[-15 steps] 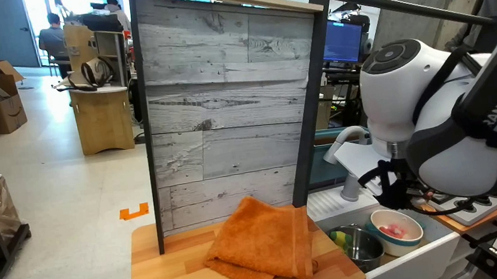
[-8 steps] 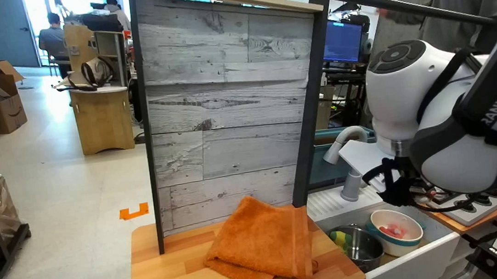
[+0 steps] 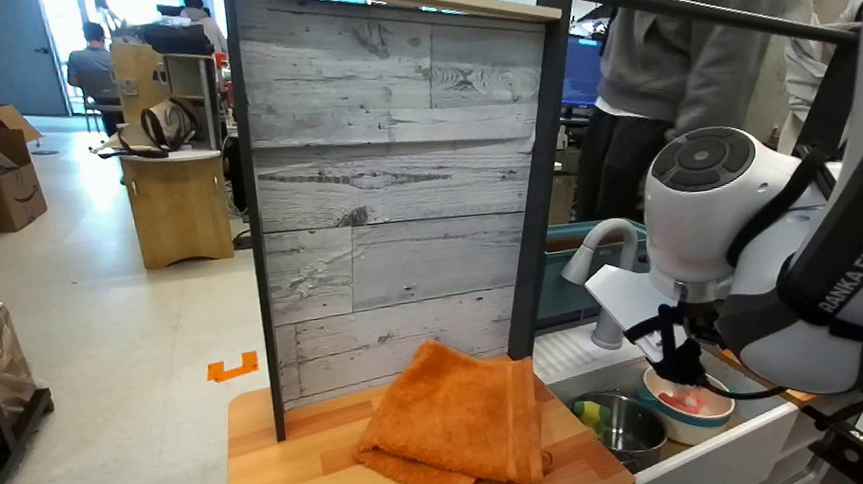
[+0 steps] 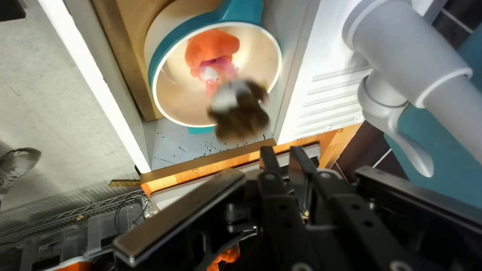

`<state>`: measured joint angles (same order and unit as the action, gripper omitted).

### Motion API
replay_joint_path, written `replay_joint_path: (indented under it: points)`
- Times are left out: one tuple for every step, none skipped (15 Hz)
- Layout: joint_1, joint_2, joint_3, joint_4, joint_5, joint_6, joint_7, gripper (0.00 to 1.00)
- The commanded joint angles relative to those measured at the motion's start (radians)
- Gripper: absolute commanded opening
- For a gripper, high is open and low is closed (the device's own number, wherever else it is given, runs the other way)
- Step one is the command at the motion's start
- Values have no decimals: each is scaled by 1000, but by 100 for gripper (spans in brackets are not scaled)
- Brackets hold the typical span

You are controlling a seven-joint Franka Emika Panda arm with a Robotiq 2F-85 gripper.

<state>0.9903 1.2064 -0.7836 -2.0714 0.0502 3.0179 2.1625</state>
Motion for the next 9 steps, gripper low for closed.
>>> replay_joint_path:
  points:
    - [4, 7, 0, 4, 34, -3, -27, 23]
    - [20, 7, -11, -1, 25, -27, -34, 53]
    - [44, 9, -31, -12, 16, -40, -42, 53]
    - [81, 6, -67, -37, 9, -57, -47, 55]
    - [109, 2, -104, -60, 6, -66, -53, 60]
    - [125, -13, -138, -79, 6, -100, -60, 69]
    - [142, -6, -183, -88, 13, -131, -45, 75]
    - [145, -3, -220, -94, 19, -164, -31, 81]
    - [134, 1, -252, -91, 22, -206, -20, 90]
